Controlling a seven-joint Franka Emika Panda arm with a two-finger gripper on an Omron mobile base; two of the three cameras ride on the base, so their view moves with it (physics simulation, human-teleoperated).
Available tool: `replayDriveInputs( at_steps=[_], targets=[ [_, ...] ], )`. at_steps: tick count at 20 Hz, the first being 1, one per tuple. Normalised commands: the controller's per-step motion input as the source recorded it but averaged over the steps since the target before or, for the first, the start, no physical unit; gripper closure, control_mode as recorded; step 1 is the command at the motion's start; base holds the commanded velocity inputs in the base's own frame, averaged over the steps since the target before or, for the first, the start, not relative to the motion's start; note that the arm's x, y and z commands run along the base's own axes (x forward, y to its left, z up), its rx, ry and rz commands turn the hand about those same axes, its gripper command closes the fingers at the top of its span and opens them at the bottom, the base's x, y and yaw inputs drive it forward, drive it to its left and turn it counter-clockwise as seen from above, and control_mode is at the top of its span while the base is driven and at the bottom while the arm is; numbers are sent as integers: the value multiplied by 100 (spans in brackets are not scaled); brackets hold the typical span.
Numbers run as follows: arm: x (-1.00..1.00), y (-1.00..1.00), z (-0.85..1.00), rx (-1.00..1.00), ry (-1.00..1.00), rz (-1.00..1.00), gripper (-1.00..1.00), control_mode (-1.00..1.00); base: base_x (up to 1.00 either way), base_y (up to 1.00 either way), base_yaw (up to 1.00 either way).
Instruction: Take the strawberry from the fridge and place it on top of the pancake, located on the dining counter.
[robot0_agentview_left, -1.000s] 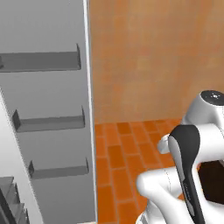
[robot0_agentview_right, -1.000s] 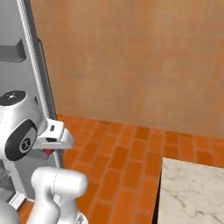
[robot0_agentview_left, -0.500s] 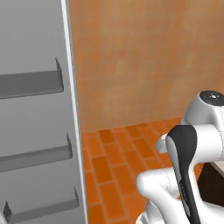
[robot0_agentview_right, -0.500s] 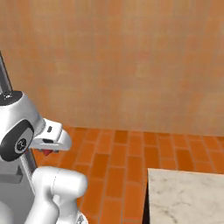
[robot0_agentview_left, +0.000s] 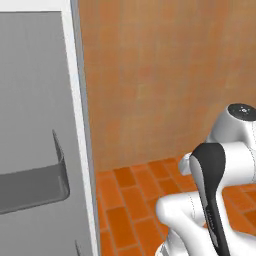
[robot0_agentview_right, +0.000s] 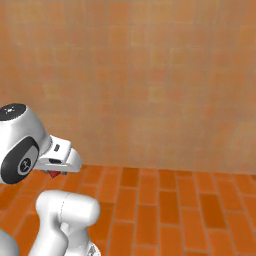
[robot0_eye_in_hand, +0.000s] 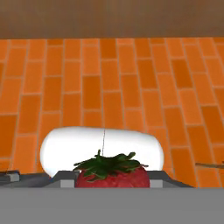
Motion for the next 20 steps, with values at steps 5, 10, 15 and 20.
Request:
replayDriveInputs(
  at_steps=[5,10,15,20],
  targets=[
    [0,0,0,0,0,0,100,100,100,0,-4],
    [0,0,0,0,0,0,100,100,100,-25,-3],
    [0,0,0,0,0,0,100,100,91,-45,-46],
    [0,0,0,0,0,0,100,100,49,-17,-74]
  ],
)
